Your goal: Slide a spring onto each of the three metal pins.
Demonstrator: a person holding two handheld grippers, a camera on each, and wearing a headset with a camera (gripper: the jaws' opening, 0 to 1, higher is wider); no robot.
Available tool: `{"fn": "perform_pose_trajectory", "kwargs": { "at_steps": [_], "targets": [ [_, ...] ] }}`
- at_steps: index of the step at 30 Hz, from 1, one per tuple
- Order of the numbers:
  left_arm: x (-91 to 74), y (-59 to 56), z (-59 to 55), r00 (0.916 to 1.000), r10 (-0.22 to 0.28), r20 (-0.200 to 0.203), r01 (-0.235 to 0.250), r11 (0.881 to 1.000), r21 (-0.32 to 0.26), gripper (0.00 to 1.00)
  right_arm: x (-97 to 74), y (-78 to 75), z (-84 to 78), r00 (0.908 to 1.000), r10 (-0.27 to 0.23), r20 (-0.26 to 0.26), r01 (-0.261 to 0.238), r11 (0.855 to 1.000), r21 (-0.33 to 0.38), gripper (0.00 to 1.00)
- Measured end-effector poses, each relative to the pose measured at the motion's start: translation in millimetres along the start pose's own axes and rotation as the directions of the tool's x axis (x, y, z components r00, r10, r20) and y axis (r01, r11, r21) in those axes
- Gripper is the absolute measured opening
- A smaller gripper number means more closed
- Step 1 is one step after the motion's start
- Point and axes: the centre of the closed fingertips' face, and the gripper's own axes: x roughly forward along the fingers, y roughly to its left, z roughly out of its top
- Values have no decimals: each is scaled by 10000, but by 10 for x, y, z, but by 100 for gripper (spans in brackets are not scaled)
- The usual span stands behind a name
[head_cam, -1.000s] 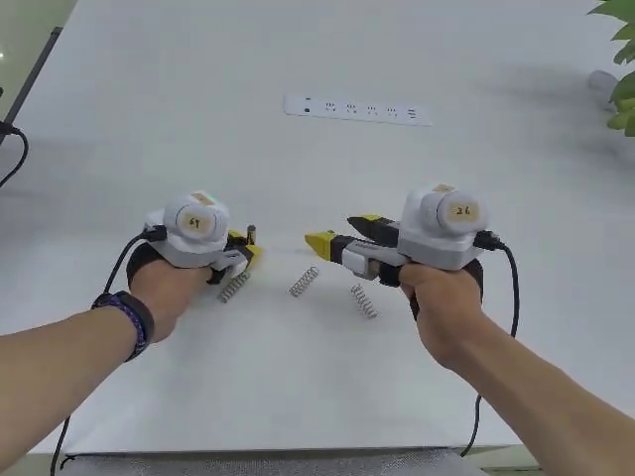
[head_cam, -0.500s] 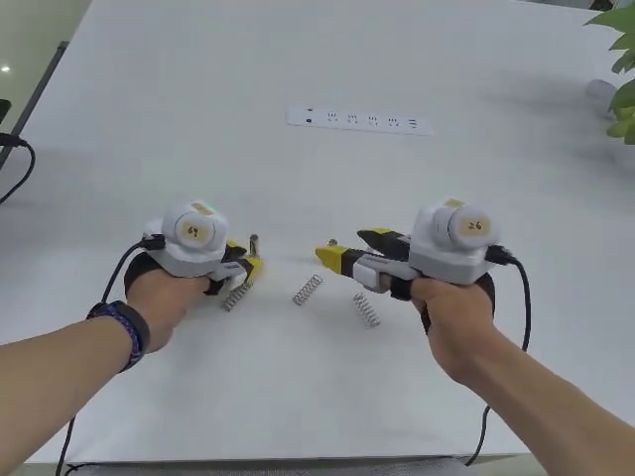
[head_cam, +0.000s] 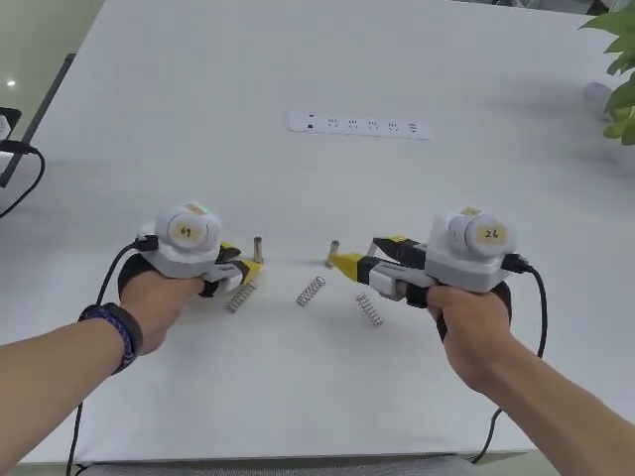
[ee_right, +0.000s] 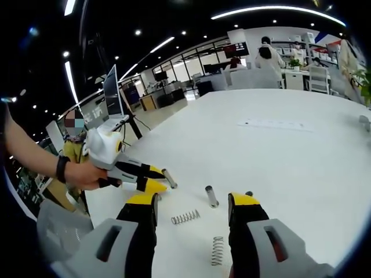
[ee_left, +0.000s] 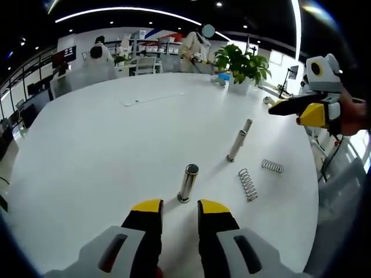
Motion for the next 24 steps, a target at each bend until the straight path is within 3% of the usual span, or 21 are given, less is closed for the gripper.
{"fn": "perform_pose_trajectory", "kwargs": {
  "at_steps": [9, 24],
  "targets": [
    [-167, 26, -2, 10000, 62, 45, -63, 9999, 151, 19, -85, -38, -109, 9999, -73, -145, 74, 10000, 66, 49],
    [-590, 132, -43, 9984, 409, 392, -415, 9990, 152, 23, -303, -109, -304, 9993, -318, -199, 323, 9991, 277, 50]
  ]
}}
